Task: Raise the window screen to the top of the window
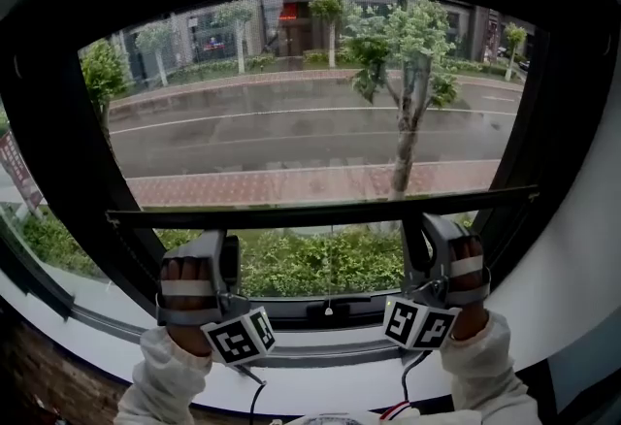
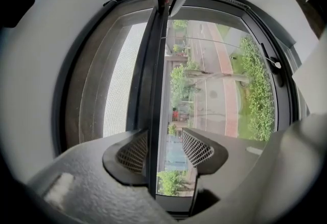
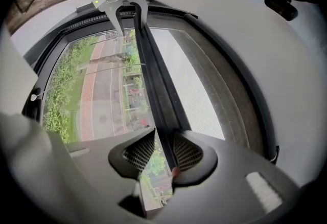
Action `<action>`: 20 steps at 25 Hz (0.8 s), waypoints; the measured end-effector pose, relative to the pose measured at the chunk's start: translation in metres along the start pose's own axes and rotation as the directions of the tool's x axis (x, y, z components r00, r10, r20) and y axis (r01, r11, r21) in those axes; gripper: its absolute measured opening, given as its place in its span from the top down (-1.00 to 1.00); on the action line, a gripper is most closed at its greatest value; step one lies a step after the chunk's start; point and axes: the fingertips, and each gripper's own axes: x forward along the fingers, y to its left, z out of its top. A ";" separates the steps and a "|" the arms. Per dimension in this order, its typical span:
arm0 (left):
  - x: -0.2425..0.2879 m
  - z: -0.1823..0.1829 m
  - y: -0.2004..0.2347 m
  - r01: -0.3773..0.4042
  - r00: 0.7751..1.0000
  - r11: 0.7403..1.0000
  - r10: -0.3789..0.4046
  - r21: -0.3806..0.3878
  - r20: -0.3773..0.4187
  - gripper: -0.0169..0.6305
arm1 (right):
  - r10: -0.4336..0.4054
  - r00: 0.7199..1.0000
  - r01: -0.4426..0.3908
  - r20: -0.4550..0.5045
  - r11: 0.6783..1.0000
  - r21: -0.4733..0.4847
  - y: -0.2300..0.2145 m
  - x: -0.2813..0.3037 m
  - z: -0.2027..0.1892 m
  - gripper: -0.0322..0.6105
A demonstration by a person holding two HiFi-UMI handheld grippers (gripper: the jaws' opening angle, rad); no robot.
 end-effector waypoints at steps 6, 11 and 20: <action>0.000 0.000 0.003 -0.037 0.999 0.999 0.037 -0.007 0.001 0.32 | -0.039 0.999 0.038 0.004 0.999 0.013 -0.003 -0.001 0.001 0.55; 0.001 -0.001 0.004 -0.069 0.998 0.998 0.069 -0.005 0.002 0.32 | -0.076 0.997 0.076 0.014 0.997 0.010 -0.003 0.000 0.001 0.54; 0.002 -0.001 0.006 -0.111 0.994 0.994 0.111 -0.005 0.007 0.32 | -0.117 0.993 0.117 0.026 0.993 0.011 -0.003 0.000 0.002 0.54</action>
